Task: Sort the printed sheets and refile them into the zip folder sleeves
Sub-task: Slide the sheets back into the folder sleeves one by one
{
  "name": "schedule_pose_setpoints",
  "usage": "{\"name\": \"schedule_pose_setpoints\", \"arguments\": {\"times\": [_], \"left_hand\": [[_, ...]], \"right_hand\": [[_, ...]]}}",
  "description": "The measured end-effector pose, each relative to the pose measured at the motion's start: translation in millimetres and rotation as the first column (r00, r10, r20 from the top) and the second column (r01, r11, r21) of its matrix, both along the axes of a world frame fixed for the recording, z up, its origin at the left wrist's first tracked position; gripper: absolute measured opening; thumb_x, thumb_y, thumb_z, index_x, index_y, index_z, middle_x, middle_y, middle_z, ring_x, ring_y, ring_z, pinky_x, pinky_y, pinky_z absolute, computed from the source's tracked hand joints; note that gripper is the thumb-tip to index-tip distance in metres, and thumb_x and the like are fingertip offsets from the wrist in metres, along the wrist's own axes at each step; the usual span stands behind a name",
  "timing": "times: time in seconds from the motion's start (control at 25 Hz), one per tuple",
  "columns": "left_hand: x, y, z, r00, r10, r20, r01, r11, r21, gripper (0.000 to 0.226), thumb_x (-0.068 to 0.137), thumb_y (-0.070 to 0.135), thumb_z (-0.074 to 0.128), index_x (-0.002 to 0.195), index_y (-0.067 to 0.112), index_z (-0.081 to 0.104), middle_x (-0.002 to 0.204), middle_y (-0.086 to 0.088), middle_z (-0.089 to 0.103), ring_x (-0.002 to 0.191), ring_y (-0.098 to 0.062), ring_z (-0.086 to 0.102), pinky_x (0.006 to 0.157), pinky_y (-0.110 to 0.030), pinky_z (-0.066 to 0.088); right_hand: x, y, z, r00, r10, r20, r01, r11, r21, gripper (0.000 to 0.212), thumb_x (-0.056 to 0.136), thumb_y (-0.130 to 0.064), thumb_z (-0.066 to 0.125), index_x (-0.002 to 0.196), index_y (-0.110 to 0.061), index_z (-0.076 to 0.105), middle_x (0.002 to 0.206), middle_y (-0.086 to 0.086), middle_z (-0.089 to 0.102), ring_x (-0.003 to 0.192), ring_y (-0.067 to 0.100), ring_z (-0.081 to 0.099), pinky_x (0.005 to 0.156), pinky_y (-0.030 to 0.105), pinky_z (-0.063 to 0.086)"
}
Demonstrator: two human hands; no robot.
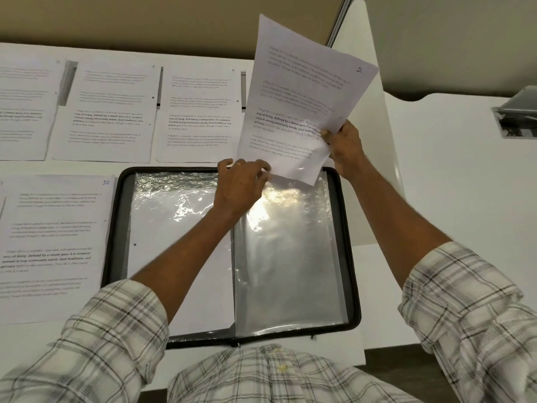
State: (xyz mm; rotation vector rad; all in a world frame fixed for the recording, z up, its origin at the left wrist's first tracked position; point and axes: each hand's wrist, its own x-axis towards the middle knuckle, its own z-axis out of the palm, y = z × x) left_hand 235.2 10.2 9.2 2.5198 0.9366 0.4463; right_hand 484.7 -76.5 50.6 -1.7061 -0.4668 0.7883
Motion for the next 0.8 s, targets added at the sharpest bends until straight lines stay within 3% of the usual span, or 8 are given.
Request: {"name": "schedule_pose_setpoints", "arguments": {"times": [0.16, 0.28, 0.48, 0.6, 0.64, 0.72, 0.8], "left_hand": [[-8, 10, -1, 0.998, 0.050, -0.039, -0.053, 0.996, -0.071, 0.043, 0.086, 0.069, 0.066, 0.110, 0.033, 0.065, 0.096, 0.014, 0.071, 0.108, -0.014, 0.061, 0.105, -0.045, 0.029], [-14, 19, -2, 0.995, 0.034, -0.090, -0.043, 0.994, -0.104, 0.052, 0.076, 0.078, 0.070, 0.103, 0.033, 0.070, 0.115, 0.008, 0.062, 0.115, -0.017, 0.055, 0.103, -0.047, 0.032], [-17, 29, -5, 0.976, 0.081, 0.201, 0.017, 0.895, -0.445, 0.035, 0.070, 0.044, 0.093, 0.088, 0.020, 0.074, 0.152, 0.005, 0.036, 0.124, -0.013, 0.056, 0.097, -0.033, 0.052], [-19, 31, -3, 0.967, 0.085, 0.241, 0.045, 0.871, -0.489, 0.033, 0.070, 0.037, 0.094, 0.089, 0.016, 0.076, 0.152, 0.006, 0.038, 0.116, 0.018, 0.050, 0.092, -0.016, 0.051], [-19, 31, -2, 0.968, 0.088, 0.236, 0.038, 0.875, -0.483, 0.032, 0.071, 0.036, 0.094, 0.088, 0.016, 0.076, 0.150, 0.005, 0.040, 0.113, 0.022, 0.048, 0.089, -0.008, 0.047], [-18, 30, 0, 0.974, 0.097, 0.204, 0.010, 0.882, -0.471, 0.029, 0.073, 0.037, 0.092, 0.087, 0.016, 0.077, 0.143, 0.006, 0.045, 0.105, 0.012, 0.053, 0.082, -0.002, 0.041], [-16, 30, 1, 0.978, 0.098, 0.182, 0.001, 0.877, -0.480, 0.029, 0.074, 0.037, 0.092, 0.088, 0.016, 0.077, 0.130, 0.006, 0.050, 0.089, -0.001, 0.060, 0.075, -0.005, 0.043]], "right_hand": [[4, 4, -3, 0.996, 0.030, 0.086, -0.027, 0.999, -0.035, 0.050, 0.087, -0.015, 0.065, 0.137, -0.014, 0.059, 0.129, 0.004, 0.069, 0.120, 0.026, 0.065, 0.103, 0.052, 0.054], [6, 7, -5, 0.996, 0.034, 0.086, -0.030, 0.998, -0.056, 0.049, 0.086, -0.016, 0.066, 0.135, -0.014, 0.060, 0.127, 0.003, 0.070, 0.118, 0.024, 0.066, 0.102, 0.051, 0.055], [9, 11, -7, 0.996, 0.040, 0.080, -0.033, 0.996, -0.083, 0.049, 0.087, -0.016, 0.066, 0.136, -0.015, 0.060, 0.128, 0.003, 0.070, 0.117, 0.023, 0.067, 0.101, 0.051, 0.055], [11, 13, -5, 0.990, 0.062, 0.126, -0.050, 0.994, -0.098, 0.045, 0.090, -0.012, 0.063, 0.134, -0.015, 0.061, 0.125, 0.002, 0.071, 0.115, 0.023, 0.067, 0.100, 0.050, 0.056], [11, 13, -5, 0.986, 0.072, 0.150, -0.058, 0.993, -0.099, 0.043, 0.090, -0.011, 0.062, 0.133, -0.015, 0.061, 0.125, 0.002, 0.071, 0.115, 0.022, 0.067, 0.100, 0.048, 0.056], [10, 16, -3, 0.976, 0.087, 0.198, -0.067, 0.992, -0.108, 0.040, 0.092, -0.011, 0.062, 0.132, -0.014, 0.061, 0.123, 0.001, 0.071, 0.115, 0.021, 0.067, 0.101, 0.045, 0.056], [6, 19, -2, 0.963, 0.099, 0.252, -0.070, 0.990, -0.122, 0.035, 0.094, -0.012, 0.061, 0.128, -0.010, 0.062, 0.121, 0.004, 0.071, 0.114, 0.023, 0.066, 0.101, 0.044, 0.055]]}}
